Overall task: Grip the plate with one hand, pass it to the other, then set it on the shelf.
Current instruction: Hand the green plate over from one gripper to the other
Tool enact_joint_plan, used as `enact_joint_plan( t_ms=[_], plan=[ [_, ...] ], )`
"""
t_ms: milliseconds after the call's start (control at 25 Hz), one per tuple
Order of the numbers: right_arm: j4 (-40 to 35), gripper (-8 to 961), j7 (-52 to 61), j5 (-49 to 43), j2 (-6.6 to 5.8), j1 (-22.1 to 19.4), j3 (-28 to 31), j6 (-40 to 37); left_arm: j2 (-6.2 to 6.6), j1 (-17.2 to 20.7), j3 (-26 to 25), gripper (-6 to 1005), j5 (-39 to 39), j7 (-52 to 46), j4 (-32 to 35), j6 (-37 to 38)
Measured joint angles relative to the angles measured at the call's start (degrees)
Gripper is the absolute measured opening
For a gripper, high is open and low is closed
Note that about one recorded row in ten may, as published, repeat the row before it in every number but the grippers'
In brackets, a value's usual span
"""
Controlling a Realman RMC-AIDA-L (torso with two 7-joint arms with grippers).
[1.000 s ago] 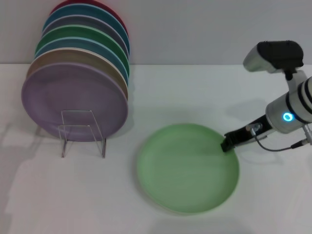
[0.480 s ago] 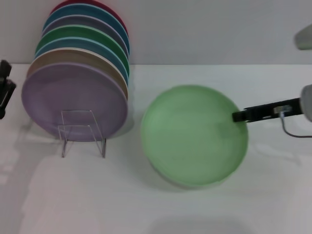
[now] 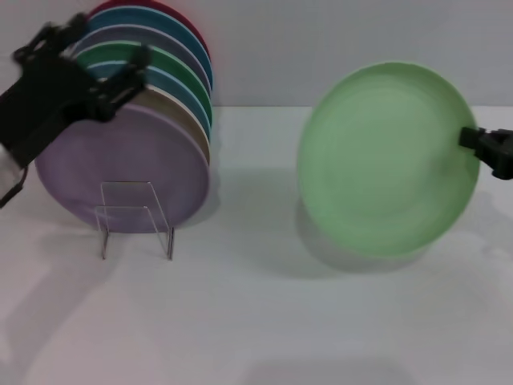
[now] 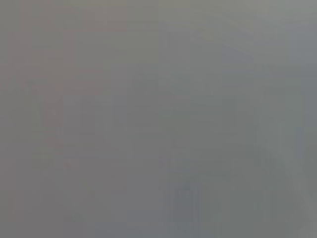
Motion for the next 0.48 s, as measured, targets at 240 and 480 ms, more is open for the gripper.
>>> enact_joint_plan(
  t_ms=[240, 480],
  plan=[
    [-5.8, 37, -10.6, 3.5, 0.03, 0.7, 0.5, -2.1, 1.84, -2.9, -1.9, 810, -0.5, 3.7, -25.5, -37.5],
    [-11.8, 42, -19.8, 5.5, 0.05, 3.8, 0.7, -3.7, -10.23, -9.6, -12.6, 800, -16.4, 27.7, -31.7, -65.7]
  ],
)
